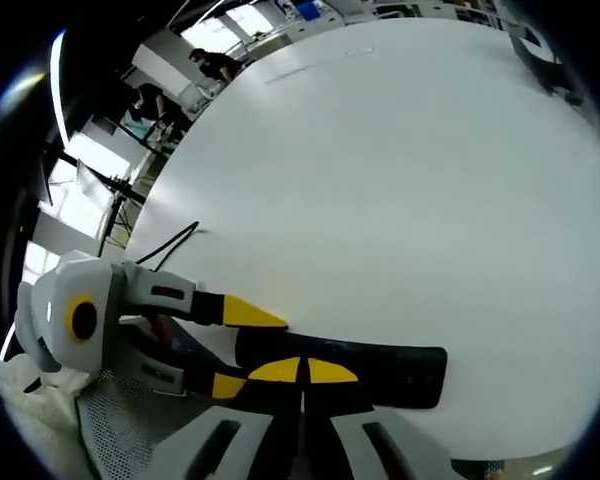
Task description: Press the specified remote control buttons in sequence, fully releasing each button before pressing the next.
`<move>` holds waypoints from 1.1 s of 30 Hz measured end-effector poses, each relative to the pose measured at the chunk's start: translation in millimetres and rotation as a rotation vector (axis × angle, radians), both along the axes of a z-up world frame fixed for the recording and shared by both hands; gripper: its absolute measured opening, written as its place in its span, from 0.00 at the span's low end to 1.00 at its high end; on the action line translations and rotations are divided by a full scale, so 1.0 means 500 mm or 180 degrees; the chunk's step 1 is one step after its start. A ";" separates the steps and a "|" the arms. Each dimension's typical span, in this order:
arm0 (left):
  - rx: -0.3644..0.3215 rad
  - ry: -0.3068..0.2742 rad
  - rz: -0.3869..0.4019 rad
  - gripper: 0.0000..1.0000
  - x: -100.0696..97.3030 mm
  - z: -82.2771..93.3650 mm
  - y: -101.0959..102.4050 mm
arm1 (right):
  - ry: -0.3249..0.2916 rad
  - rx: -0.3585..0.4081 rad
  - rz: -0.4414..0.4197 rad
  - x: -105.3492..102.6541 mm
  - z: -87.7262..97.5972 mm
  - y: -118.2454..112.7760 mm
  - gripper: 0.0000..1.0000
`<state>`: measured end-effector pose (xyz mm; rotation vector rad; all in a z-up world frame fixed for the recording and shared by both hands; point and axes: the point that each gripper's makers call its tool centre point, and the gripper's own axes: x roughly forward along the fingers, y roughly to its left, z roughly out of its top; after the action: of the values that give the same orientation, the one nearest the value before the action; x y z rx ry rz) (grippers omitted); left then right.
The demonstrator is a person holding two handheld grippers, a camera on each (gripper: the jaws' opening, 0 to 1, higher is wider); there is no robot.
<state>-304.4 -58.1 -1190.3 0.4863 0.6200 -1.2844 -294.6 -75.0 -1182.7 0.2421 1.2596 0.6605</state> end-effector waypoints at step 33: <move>-0.0006 -0.0009 0.0008 0.25 0.000 0.000 -0.001 | -0.0365 -0.0110 0.0341 0.002 0.006 0.025 0.00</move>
<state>-304.4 -58.4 -1190.5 0.4855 0.6168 -1.2819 -293.6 -62.3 -1179.9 0.1073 1.1787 0.7338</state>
